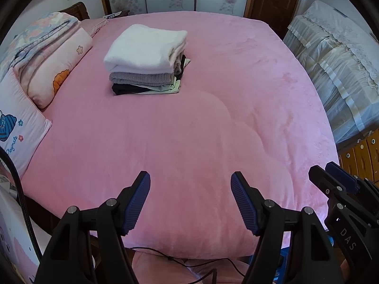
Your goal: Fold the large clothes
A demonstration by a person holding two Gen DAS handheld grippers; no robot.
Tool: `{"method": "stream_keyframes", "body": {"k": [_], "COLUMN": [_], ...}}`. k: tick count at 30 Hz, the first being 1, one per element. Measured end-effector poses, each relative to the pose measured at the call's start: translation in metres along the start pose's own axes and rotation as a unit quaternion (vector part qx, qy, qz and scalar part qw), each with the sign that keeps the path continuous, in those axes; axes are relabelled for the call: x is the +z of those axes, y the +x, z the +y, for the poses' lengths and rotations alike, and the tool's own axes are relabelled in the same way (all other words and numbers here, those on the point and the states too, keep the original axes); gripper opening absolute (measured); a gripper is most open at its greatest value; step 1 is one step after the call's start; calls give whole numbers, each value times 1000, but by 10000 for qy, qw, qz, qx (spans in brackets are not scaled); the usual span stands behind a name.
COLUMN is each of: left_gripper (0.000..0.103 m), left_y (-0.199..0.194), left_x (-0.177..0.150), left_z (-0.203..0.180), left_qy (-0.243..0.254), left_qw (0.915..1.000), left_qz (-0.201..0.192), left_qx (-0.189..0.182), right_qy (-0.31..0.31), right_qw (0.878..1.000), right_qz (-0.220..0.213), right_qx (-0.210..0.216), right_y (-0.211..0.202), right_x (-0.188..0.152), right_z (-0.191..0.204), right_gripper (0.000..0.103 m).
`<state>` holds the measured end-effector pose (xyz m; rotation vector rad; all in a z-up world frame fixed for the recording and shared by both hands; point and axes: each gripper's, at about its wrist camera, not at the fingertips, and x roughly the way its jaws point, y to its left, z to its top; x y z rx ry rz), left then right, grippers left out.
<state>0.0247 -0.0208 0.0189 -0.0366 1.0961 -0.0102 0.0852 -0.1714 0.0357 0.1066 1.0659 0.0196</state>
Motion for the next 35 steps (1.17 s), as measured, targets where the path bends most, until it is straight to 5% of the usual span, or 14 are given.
{"method": "stream_keyframes", "body": {"k": [35], "left_gripper": [69], "left_y": [1], "left_x": [-7], "left_z": [-1], "left_qy": [-71], "left_qw": [9998], "left_qz": [138], "left_qx": [132], "right_qy": [31], "right_qw": [10000], "right_qz": [-25], "right_qx": [13], "right_y": [0], "right_x": [-6], "right_z": [0], "right_gripper": [35]}}
